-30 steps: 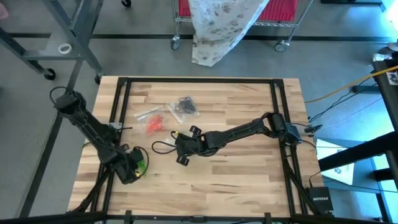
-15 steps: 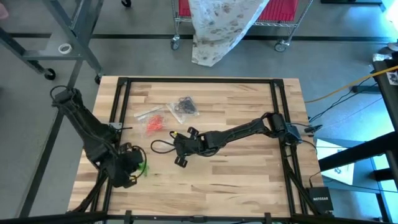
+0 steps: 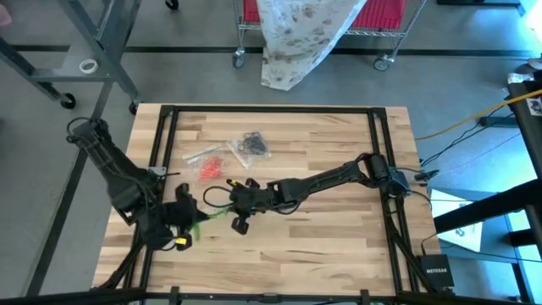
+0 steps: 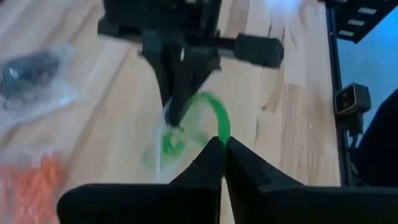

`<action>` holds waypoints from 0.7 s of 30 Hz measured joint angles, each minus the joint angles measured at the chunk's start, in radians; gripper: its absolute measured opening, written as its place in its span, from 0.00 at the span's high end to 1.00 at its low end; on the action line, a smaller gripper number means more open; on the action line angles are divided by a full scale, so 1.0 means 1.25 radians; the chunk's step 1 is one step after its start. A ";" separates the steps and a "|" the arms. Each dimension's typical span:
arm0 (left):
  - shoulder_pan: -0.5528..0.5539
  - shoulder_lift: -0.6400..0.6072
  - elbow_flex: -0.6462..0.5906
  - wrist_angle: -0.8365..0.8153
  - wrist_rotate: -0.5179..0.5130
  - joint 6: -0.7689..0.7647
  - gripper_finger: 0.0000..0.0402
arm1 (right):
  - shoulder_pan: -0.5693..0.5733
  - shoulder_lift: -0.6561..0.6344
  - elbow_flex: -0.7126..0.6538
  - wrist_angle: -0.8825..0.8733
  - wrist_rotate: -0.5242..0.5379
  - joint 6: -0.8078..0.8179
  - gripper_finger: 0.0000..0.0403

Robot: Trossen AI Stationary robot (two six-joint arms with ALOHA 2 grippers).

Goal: Sort rubber bands
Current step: Put the green rubber band into the transparent zip bag

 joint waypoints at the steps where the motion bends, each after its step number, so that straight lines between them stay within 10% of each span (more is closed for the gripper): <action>1: 0.009 0.002 0.000 0.013 -0.002 0.023 0.99 | 0.000 0.000 0.000 0.011 -0.002 0.000 1.00; 21: 0.084 0.061 0.000 0.000 0.067 0.178 0.99 | 0.001 0.000 0.000 0.042 -0.037 0.000 1.00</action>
